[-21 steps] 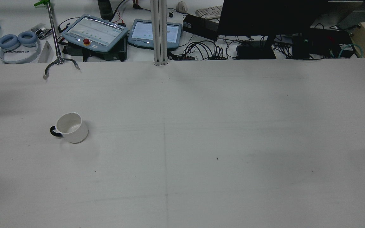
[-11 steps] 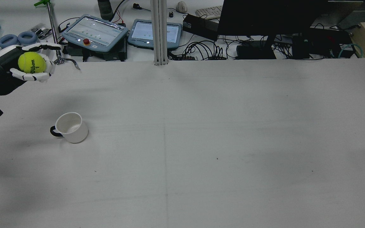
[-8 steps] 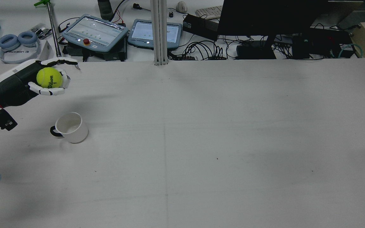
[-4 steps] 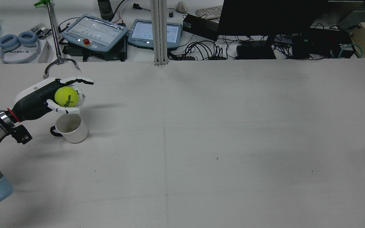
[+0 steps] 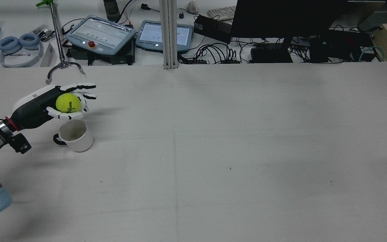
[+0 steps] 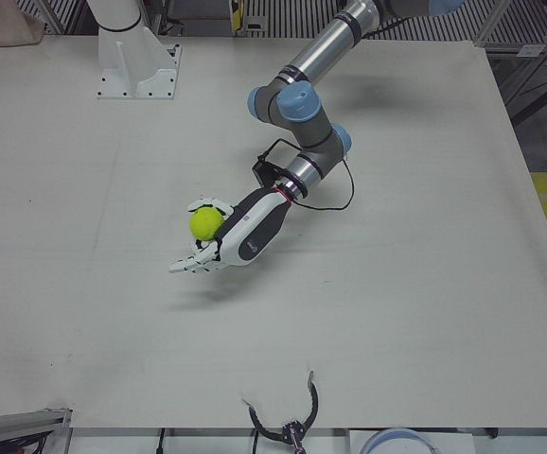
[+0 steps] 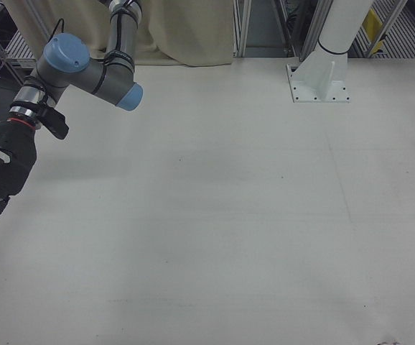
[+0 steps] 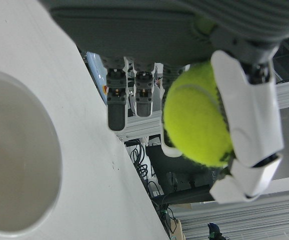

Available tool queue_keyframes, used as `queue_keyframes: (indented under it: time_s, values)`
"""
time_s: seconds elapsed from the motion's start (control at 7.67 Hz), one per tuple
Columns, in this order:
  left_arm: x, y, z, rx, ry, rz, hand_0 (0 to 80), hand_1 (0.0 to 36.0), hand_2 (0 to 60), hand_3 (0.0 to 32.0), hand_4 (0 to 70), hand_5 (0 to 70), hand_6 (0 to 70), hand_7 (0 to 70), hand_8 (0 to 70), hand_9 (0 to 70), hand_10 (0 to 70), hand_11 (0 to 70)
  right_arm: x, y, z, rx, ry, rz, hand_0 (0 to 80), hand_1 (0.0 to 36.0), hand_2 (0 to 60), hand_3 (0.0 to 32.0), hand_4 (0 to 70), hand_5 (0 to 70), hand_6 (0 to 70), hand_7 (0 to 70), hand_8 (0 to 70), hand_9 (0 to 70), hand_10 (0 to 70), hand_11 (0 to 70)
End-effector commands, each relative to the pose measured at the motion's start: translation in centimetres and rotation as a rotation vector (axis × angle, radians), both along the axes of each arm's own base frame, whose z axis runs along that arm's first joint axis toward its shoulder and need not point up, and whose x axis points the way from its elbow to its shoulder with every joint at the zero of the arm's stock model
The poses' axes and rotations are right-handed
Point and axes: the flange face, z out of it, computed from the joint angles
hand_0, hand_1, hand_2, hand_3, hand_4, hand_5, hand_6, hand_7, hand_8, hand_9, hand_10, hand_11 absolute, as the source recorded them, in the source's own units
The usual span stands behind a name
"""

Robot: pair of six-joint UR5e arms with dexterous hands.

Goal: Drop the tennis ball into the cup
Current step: 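Open the left hand fingers to release the ball into the mug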

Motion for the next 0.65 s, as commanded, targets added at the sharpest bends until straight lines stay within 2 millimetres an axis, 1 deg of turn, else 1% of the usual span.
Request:
queue_keyframes:
  time_s: [0.0, 0.13, 0.26, 0.39, 0.52]
  values:
    - [-0.5, 0.1, 0.6, 0.003, -0.010, -0.010, 45.3, 14.2, 33.5, 0.0, 16.7, 10.3, 35.8, 12.4, 12.9, 9.9, 5.7, 9.2, 0.0, 0.0, 0.0, 0.000, 0.000, 0.000, 0.0, 0.0, 0.0, 0.0, 0.0, 0.0, 0.0, 0.0, 0.0, 0.0, 0.0, 0.0]
    - [-0.6, 0.2, 0.8, 0.003, -0.010, -0.011, 41.7, 11.6, 34.6, 0.0, 16.5, 10.4, 41.1, 9.3, 12.7, 7.7, 3.7, 6.1, 0.0, 0.0, 0.0, 0.000, 0.000, 0.000, 0.0, 0.0, 0.0, 0.0, 0.0, 0.0, 0.0, 0.0, 0.0, 0.0, 0.0, 0.0]
    - [-0.9, 0.5, 1.2, 0.003, -0.008, -0.011, 39.5, 11.2, 32.9, 0.0, 16.3, 7.1, 25.7, 10.4, 8.7, 6.7, 2.3, 3.9, 0.0, 0.0, 0.0, 0.000, 0.000, 0.000, 0.0, 0.0, 0.0, 0.0, 0.0, 0.0, 0.0, 0.0, 0.0, 0.0, 0.0, 0.0]
    - [-1.5, 0.2, 0.8, 0.000, 0.006, -0.015, 38.5, 10.5, 34.3, 0.0, 15.5, 8.1, 31.9, 8.9, 9.8, 6.2, 1.8, 3.2, 0.0, 0.0, 0.0, 0.000, 0.000, 0.000, 0.0, 0.0, 0.0, 0.0, 0.0, 0.0, 0.0, 0.0, 0.0, 0.0, 0.0, 0.0]
    - [-7.8, -2.1, -0.8, -0.017, 0.048, -0.096, 38.7, 11.2, 34.3, 0.0, 15.9, 7.0, 26.1, 11.2, 8.7, 6.6, 1.8, 3.1, 0.0, 0.0, 0.0, 0.000, 0.000, 0.000, 0.0, 0.0, 0.0, 0.0, 0.0, 0.0, 0.0, 0.0, 0.0, 0.0, 0.0, 0.0]
